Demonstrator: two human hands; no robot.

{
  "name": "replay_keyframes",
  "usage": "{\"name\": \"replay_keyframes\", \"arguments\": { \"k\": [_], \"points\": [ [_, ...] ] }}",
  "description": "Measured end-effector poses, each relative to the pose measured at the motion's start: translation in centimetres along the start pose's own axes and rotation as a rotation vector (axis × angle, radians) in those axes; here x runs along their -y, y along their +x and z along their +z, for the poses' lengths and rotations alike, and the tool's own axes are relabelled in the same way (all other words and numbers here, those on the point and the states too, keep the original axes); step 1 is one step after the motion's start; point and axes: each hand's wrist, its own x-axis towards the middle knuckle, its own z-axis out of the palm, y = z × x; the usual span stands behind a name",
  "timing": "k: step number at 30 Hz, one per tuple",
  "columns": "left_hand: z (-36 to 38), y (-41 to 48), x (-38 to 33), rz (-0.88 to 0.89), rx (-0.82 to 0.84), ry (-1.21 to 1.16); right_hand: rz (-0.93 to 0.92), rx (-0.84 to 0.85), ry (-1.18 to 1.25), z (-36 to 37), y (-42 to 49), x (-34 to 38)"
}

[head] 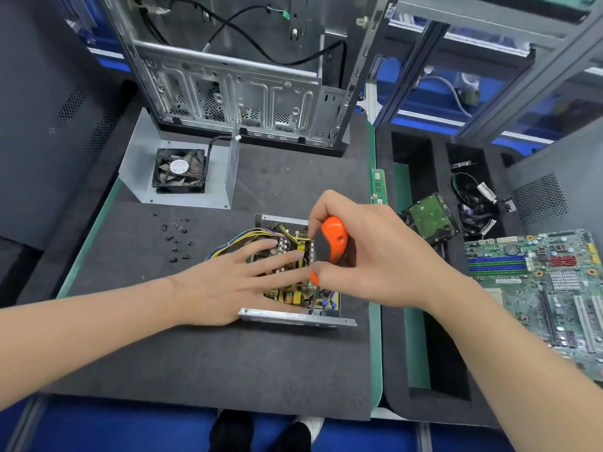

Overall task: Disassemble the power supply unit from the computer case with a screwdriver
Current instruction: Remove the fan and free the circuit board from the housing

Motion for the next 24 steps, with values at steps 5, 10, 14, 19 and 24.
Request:
{"name": "replay_keyframes", "arguments": {
  "k": [5,10,14,19,24],
  "points": [
    [-0.3,0.1,0.3,0.017,0.030,-0.027,0.020,-0.019,0.012,-0.1,-0.5,-0.1],
    [-0.3,0.3,0.5,0.017,0.042,-0.033,0.045,-0.030,0.004,-0.3,-1.0,-0.1],
    [-0.4,0.3,0.3,0.011,0.080,-0.039,0.044,-0.035,0.010,-0.3,-1.1,-0.1],
    [-0.7,0.3,0.2,0.012,0.074,-0.054,0.047,-0.039,0.004,-0.3,-1.2,-0.2],
    [-0.9,0.4,0.1,0.009,0.087,-0.066,0.052,-0.038,0.007,-0.4,-1.1,-0.2]
  ]
}}
